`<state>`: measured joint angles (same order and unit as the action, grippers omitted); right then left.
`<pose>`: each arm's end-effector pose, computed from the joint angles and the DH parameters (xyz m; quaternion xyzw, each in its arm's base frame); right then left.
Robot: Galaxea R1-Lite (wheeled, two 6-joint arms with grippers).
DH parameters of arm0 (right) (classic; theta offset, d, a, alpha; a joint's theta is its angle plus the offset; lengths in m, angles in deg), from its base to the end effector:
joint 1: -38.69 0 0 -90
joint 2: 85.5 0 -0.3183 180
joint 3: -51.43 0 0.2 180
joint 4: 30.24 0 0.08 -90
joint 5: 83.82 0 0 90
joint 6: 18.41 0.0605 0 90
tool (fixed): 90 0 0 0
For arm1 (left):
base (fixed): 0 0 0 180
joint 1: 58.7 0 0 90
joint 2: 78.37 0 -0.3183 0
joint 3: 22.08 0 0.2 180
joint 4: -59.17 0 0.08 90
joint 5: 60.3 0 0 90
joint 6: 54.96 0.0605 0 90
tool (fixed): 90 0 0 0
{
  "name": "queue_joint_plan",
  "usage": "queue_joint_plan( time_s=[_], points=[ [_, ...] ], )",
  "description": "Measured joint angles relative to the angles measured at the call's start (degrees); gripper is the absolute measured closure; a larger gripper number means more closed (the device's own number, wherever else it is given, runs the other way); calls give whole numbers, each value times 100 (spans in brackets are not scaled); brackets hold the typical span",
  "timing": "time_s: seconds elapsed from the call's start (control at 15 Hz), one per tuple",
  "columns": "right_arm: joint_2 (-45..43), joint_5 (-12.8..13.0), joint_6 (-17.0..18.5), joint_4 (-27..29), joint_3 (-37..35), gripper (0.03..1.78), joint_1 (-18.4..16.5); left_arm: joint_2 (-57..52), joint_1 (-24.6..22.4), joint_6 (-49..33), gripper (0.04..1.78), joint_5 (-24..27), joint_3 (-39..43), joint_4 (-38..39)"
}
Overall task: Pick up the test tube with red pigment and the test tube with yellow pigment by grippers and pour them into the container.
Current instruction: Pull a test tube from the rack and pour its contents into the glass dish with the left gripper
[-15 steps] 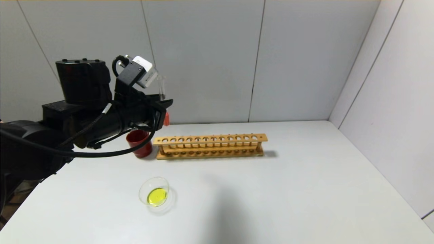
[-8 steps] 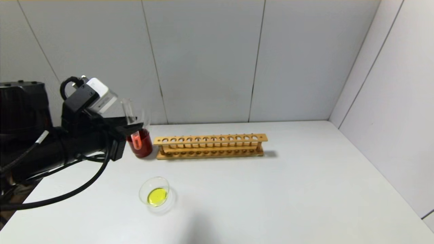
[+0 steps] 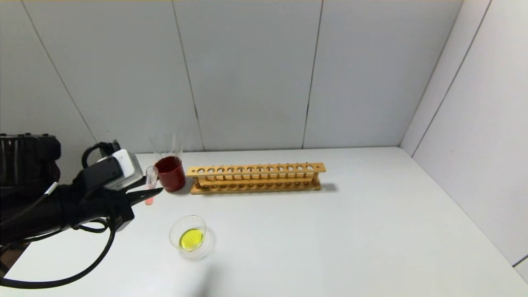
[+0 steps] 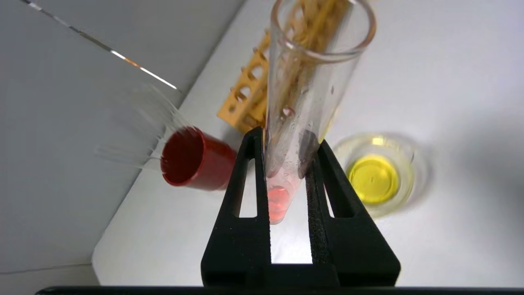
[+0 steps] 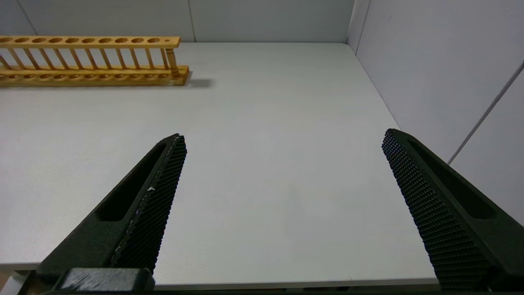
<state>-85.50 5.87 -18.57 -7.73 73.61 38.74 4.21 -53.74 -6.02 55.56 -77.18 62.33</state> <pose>0.0074 0.0003 0.0747 -0.0014 0.0029 0.0031 1.0000 0.2556 -0.0487 0.1680 0.3556 0.0809 -0.3222 0.8736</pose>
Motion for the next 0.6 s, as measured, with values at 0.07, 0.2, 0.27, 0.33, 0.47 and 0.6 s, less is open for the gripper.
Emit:
queue_joint_plan(
  time_s=[0.07,0.2,0.27,0.33,0.47,0.6],
  points=[
    [0,0,0,2,0,6,0,105,-6,450,152,-4,-12,-163],
    [0,0,0,2,0,6,5,295,-20,1353,152,-54,-152,-581],
    [0,0,0,2,0,6,5,378,-22,1712,152,-108,-229,-747],
    [0,0,0,0,0,6,5,482,-20,2050,152,-191,-323,-836],
    [0,-2,0,2,0,6,2,625,-22,2619,152,-285,-417,-866],
    [0,0,0,2,0,6,2,735,-23,3226,152,-390,-533,-911]
  ],
)
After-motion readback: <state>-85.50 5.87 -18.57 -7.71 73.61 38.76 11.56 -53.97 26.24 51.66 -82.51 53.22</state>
